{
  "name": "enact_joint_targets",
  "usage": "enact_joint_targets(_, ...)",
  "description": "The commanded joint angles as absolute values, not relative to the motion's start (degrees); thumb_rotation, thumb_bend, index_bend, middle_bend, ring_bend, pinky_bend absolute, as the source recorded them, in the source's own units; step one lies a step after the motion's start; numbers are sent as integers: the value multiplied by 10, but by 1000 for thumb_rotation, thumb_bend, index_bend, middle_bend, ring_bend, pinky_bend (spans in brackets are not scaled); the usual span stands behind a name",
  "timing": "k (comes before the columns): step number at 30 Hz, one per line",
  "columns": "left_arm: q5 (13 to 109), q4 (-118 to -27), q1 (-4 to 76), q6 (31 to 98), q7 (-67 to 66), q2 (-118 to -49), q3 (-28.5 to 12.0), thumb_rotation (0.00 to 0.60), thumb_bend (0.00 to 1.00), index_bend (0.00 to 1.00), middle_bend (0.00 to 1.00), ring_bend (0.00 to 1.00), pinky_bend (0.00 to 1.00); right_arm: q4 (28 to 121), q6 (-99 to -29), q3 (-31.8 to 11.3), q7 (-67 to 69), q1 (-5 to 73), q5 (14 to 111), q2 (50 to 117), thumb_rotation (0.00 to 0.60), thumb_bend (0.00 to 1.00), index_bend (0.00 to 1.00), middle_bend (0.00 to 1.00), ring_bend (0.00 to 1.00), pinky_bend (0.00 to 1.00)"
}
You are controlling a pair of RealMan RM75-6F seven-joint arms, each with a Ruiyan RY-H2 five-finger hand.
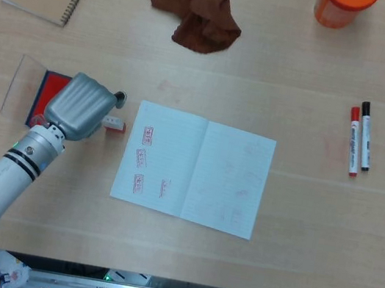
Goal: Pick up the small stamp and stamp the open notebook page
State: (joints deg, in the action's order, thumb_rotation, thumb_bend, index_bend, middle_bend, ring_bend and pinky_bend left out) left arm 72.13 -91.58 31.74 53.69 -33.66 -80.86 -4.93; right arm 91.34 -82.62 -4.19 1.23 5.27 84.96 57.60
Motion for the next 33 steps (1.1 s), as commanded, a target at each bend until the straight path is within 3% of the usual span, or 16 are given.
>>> enact_joint_targets(1, 694, -920, 321, 540, -364, -819, -44, 600, 246, 399, 1000, 1000, 1000, 911, -824, -41, 15, 53, 849, 577, 600, 361, 445, 421, 284, 308)
enact_joint_targets(19, 562, -912, 332, 585, -440, -876, -41, 600, 246, 399, 1000, 1000, 1000, 888, -815, -36, 33, 53, 845, 584, 600, 362, 445, 421, 285, 308)
enact_joint_targets(33, 527, -905, 343, 607, -454, -905, -34, 600, 246, 411, 1000, 1000, 1000, 870, -811, -34, 49, 50, 841, 589, 600, 362, 445, 421, 285, 308)
